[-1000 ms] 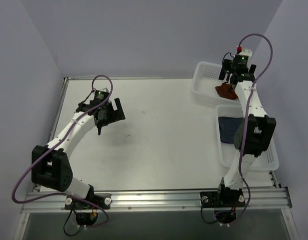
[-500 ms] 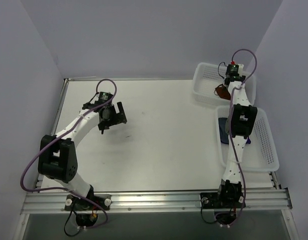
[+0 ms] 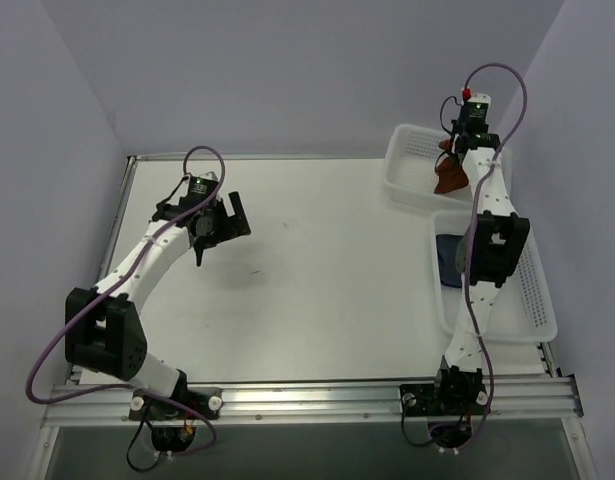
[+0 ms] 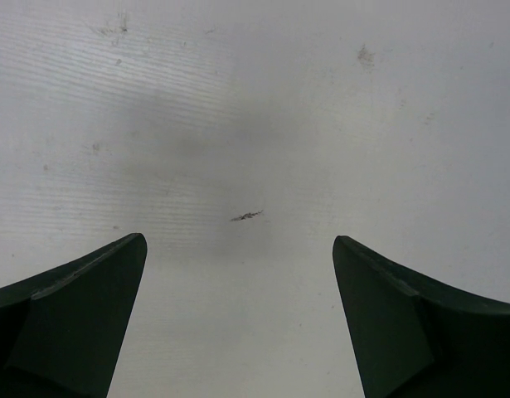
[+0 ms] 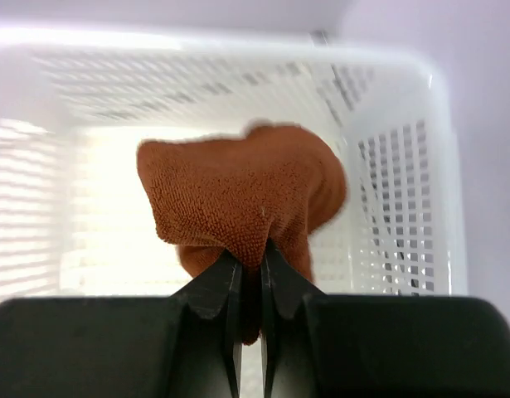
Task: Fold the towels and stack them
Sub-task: Pick up the towel from the bin, then place the towel at the center of the board, then flatten out the towel at the center of the board.
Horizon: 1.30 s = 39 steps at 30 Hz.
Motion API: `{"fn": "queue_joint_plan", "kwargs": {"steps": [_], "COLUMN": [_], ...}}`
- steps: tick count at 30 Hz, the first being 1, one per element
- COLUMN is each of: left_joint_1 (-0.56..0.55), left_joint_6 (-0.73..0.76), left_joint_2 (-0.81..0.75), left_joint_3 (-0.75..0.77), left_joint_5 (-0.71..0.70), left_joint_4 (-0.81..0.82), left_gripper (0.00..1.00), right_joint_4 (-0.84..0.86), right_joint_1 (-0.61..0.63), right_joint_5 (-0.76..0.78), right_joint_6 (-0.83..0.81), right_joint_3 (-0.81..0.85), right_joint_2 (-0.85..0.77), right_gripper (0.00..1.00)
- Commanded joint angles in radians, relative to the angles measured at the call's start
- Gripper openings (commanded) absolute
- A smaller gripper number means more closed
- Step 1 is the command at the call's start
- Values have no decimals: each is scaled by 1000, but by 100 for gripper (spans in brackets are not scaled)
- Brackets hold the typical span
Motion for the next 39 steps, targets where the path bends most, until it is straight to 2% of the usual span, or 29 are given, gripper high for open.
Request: {"fn": "queue_joint_plan", "kwargs": {"steps": [1,4,7,11,13,14,16,17,18,19,20,21,24,28,32,36,39], "left_joint_1": [7,7,7,7,7,7,8,8,8,8,8,8,8,5,-21,-82,-92], "left_joint_6": [-10,-36,-45,-47,-50,-56,-61,-65,-65,-65,-68,-68,-74,-85,-100,-101,-99], "left_joint_2": [-138,-221,-284,-336,-364,-373,-393,-399,-402,-408,-410,-411,-410,-369,-322,-220,-134], "left_joint_3": [2,-50,-76,-84,-95,-107,-119,-126,-138,-144,-152,-170,-204,-273,-311,-291,-261], "left_joint_5": [-15,-10,-21,-32,-32,-33,-35,-38,-39,-42,-45,-47,-38,34,85,50,57], "left_joint_4": [-4,1,-31,-80,-91,-94,-105,-110,-116,-131,-140,-145,-150,-104,-33,25,83], "left_gripper": [94,94,94,94,94,94,94,94,94,94,94,94,94,94,94,94,94], "right_joint_4": [63,56,108,249,373,408,483,479,427,398,372,347,282,235,178,117,134], "right_joint_1": [109,211,279,363,411,420,428,426,426,429,429,429,431,457,563,714,719], "right_joint_5": [-66,-114,-298,-554,-618,-642,-635,-609,-519,-486,-454,-428,-363,-302,-198,-55,-28], "right_joint_6": [-14,-4,67,154,227,261,332,369,383,389,401,407,429,441,435,473,496], "right_joint_3": [-45,-99,-160,-348,-448,-569,-700,-755,-850,-895,-939,-1037,-1178,-1277,-1305,-1318,-1326], "right_joint_2": [-283,-392,-500,-628,-705,-733,-797,-813,-830,-834,-842,-860,-903,-945,-951,-943,-934], "right_gripper": [0,0,0,0,0,7,17,46,62,91,100,100,100,100,100,100,100]}}
